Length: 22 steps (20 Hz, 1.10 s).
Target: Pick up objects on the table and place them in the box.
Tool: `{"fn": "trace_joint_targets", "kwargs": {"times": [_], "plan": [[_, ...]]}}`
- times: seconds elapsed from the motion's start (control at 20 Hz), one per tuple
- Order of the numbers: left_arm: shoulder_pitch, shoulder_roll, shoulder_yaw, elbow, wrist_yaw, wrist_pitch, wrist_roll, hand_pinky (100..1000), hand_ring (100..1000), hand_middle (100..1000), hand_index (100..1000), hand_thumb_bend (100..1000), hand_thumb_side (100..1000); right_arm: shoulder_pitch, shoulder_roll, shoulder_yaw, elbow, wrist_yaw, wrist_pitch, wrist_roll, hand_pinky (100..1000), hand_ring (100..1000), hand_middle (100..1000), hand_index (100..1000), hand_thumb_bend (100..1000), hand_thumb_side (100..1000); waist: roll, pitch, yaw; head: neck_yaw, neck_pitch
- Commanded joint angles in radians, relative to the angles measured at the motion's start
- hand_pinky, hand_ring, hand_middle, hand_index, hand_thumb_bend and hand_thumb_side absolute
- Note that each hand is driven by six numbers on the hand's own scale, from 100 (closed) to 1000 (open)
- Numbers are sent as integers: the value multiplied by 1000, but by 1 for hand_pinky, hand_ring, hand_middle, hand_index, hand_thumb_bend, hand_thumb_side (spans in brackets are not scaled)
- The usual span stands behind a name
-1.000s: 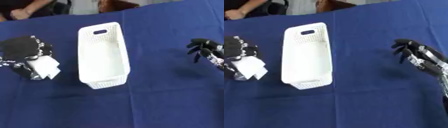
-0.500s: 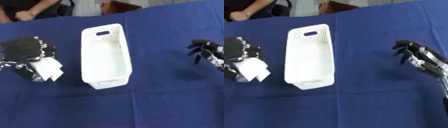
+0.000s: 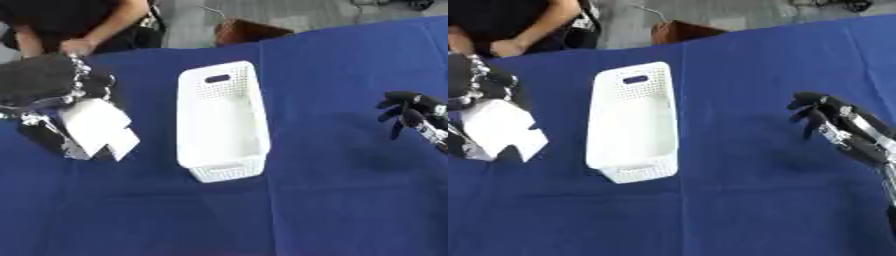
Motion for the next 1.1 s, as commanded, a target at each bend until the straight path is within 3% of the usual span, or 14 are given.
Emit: {"fn": "trace_joint_targets", "kwargs": {"times": [0.05,0.8,1.1], "plan": [[-8,47,27,-40,70,9,-47,100,100,100,159,110,145,-5,-9,-9,-23,2,7,-1,470,712,776,930,100,755,-3,-26,4,-17,-6],[-22,45,27,-49,129,22,-94,100,100,100,161,100,150,-3,-8,-8,-25,3,9,-2,470,712,776,930,100,754,0,-30,-4,-15,-8],[-127,14,0,18,161,19,-102,100,100,100,163,100,141,-24,4,6,-27,4,8,8,472,713,777,930,100,753,2,-20,-31,5,-25]]}}
